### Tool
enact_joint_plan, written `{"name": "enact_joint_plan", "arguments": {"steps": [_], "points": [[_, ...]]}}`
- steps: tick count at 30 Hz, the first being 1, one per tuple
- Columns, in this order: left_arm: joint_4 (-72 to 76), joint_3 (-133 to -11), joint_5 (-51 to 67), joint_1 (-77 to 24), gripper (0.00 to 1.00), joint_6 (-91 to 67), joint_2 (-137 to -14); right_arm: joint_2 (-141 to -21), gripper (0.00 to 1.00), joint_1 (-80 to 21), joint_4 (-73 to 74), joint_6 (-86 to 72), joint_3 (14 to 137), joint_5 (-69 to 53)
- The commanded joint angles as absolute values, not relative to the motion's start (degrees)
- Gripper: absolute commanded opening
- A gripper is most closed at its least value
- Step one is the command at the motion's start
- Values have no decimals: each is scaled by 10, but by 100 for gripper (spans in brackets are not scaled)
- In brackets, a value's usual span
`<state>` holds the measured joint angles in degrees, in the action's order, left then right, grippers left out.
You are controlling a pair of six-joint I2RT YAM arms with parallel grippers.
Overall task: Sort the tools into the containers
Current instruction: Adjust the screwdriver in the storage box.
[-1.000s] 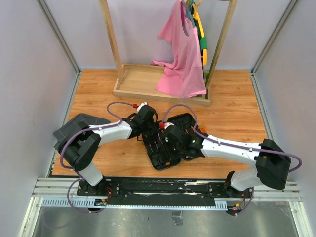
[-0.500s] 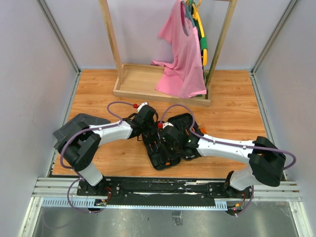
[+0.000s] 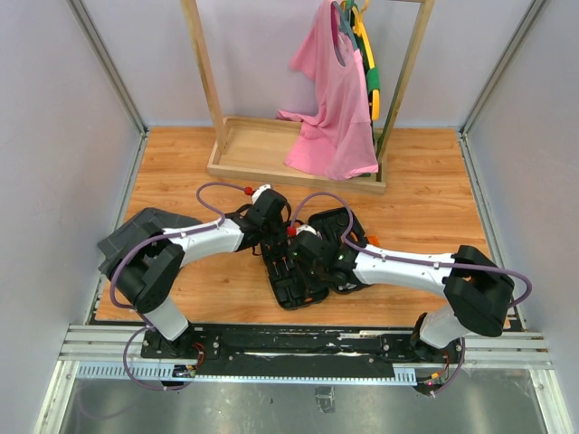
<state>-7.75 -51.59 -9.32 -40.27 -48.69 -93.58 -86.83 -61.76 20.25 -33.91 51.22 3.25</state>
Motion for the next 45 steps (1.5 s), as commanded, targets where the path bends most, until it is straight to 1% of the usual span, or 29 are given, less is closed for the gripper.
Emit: {"name": "enact_joint_plan", "arguments": {"steps": [1,7,25,36,45], "points": [[-99,-525,-94,-410,7,-482,-958,-913,14,-623,228,-333,483,68],[-116,-541,-95,-410,6,-480,-975,-921,13,-623,231,-333,482,67],[-253,-637,-99,-433,1,-470,-1080,-931,13,-621,192,-338,448,60],[-294,-643,-98,-448,1,-434,-1139,-968,12,-619,195,-351,447,54],[-306,-629,-80,-460,0,-397,-1177,-1001,2,-610,223,-363,445,68]]}}
